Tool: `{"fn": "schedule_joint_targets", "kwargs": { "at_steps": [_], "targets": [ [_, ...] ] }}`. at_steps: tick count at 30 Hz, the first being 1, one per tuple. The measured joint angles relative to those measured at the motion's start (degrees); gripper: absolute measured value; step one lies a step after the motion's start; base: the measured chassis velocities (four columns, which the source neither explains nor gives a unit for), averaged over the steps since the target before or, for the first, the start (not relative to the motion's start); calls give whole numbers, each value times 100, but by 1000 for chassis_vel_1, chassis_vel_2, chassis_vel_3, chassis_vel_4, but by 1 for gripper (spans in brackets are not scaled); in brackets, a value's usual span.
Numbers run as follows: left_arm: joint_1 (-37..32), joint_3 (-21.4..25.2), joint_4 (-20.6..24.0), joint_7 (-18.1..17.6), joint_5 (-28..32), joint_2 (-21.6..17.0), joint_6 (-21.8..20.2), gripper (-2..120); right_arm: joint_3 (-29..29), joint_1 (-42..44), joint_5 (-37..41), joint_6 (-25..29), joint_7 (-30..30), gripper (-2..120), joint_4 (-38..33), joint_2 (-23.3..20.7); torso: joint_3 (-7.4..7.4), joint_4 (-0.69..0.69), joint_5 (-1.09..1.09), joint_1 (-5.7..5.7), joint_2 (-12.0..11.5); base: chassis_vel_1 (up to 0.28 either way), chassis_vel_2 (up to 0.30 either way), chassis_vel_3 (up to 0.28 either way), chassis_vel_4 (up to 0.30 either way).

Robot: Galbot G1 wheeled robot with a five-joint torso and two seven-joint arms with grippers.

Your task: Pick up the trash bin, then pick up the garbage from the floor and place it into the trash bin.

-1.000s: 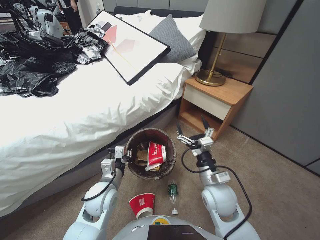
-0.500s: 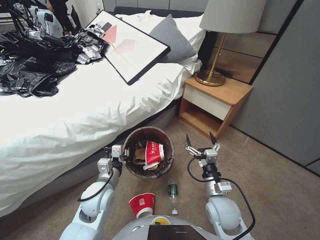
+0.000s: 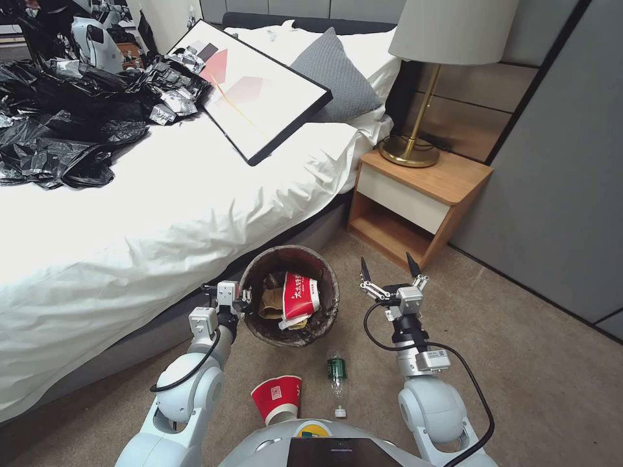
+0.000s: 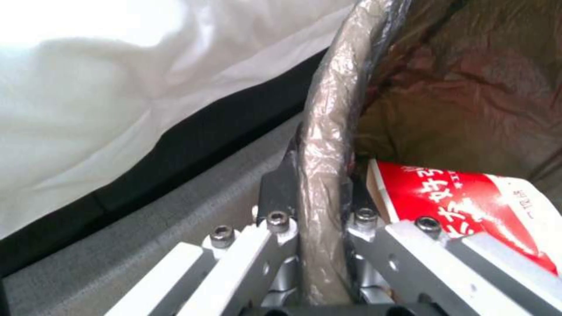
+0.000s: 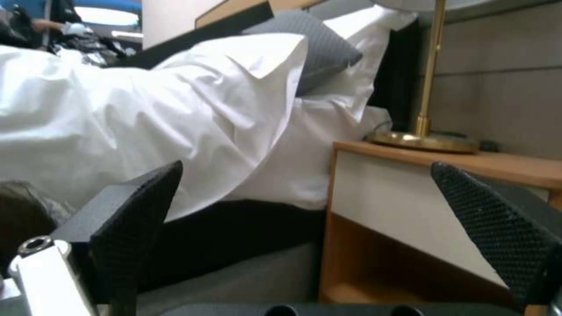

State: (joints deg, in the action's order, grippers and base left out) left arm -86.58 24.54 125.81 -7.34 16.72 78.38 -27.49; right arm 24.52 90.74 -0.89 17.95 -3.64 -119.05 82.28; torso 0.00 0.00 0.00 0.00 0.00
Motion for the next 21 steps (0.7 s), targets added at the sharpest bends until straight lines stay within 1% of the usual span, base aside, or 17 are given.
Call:
{"fn": "schedule_joint_targets", "kwargs": {
  "at_steps": [1,2,5,8,12,17,21],
  "targets": [
    [0,12,10,0,10,0,0,3,-24,-11,27,-112,-54,100,5,-2,0,0,0,0,0,0,0,0,0],
    [0,12,10,0,10,0,0,3,-24,-11,27,-112,-54,100,5,-2,0,0,0,0,0,0,0,0,0],
    [-2,62,40,0,37,-9,0,3,-132,-102,325,-671,-318,100,62,-64,0,0,0,0,0,0,0,0,0],
    [-11,91,60,1,51,-5,0,3,-150,-210,393,-810,-364,100,200,-86,0,0,0,0,0,0,0,0,0],
    [-25,128,73,2,67,-5,1,3,-180,-300,451,-820,-346,100,314,-73,0,0,0,0,0,0,0,0,0],
    [-22,156,73,3,91,-9,1,3,-191,-407,451,-624,-368,100,362,-17,0,1,0,0,-1,0,0,0,0],
    [-7,151,65,3,96,-9,0,3,-157,-398,400,-491,-266,100,350,-38,0,0,0,0,-1,0,0,0,0]
  ]
}}
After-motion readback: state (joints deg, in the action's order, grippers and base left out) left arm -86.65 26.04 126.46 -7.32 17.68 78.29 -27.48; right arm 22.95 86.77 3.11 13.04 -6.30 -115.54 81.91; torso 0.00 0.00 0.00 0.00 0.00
